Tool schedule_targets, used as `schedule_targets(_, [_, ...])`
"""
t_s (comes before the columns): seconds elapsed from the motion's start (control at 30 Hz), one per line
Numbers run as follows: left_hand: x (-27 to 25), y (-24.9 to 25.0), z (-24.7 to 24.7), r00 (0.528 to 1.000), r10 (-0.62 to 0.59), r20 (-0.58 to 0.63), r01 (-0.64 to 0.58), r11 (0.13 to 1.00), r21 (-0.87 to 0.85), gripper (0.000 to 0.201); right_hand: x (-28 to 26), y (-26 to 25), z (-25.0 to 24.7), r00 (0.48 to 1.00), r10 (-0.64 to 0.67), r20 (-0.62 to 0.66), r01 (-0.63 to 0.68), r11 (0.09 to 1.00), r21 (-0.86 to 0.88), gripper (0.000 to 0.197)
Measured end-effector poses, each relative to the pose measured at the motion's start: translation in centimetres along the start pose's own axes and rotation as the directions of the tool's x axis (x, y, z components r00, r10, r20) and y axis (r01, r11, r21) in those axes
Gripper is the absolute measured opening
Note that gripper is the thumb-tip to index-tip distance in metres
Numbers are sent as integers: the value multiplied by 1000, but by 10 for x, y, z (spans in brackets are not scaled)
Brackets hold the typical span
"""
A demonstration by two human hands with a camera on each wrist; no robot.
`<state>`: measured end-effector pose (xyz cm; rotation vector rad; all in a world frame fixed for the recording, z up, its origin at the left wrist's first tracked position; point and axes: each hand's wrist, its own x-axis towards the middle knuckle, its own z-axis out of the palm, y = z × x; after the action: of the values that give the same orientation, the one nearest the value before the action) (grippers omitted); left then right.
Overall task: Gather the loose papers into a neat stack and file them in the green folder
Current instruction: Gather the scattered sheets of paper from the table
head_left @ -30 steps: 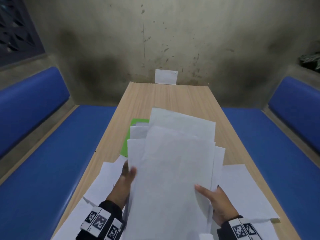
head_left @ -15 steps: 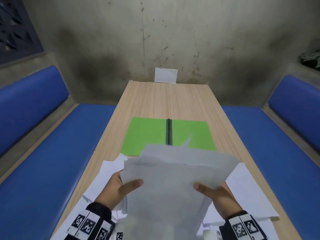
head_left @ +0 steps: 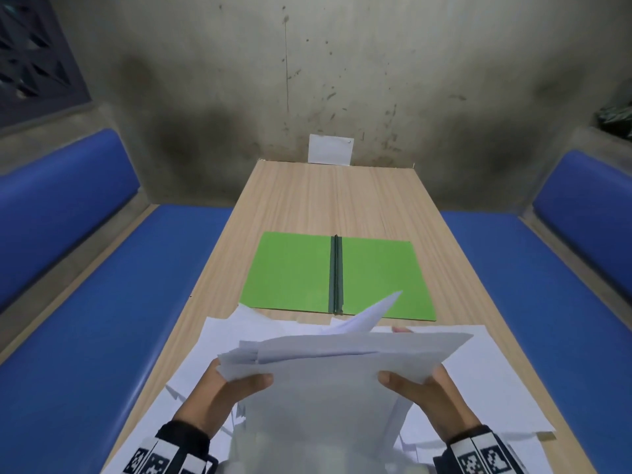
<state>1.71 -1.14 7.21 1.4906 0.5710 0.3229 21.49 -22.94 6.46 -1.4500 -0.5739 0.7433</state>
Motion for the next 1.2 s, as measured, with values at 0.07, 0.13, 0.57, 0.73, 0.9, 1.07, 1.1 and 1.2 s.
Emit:
schedule_targets(0.07, [0, 0, -1, 1000, 5, 10, -5, 1000, -22, 48, 2, 0, -4, 1000, -24, -7, 23, 999, -33, 98])
schedule_targets(0.13, [1, -1, -3, 1000, 19, 9, -18, 999, -26, 57, 4, -2, -6, 999, -33, 28, 36, 995, -90, 119])
schedule_targets(0.57, [4, 6, 4, 999, -31, 45, 31, 999, -8, 55, 4, -13, 14, 998, -69, 3, 69, 990, -120, 51])
schedule_targets(0.73, [1, 16, 1, 997, 2, 82, -2, 1000, 3, 59, -1, -28, 11, 991, -74, 109, 83, 994, -75, 61])
schedule_targets(0.9, [-4, 18, 6, 998, 50, 47, -49, 999, -22, 54, -7, -28, 11, 994, -48, 97, 56, 995, -82, 45])
schedule_targets(1.07, [-6, 18, 19, 996, 91, -23, -91, 996, -17, 29, -3, -21, 16, 1000, 4, -3, -4, 999, -35, 25])
schedule_targets(1.1, [-6, 20, 24, 994, 103, -20, -103, 995, -6, 25, -1, -19, 17, 999, 12, -35, -13, 1000, -21, 22])
schedule_targets(1.2, [-7, 29, 31, 987, 142, -70, -144, 989, -23, 22, 1, -23, 21, 997, -22, -79, 28, 996, 80, 17])
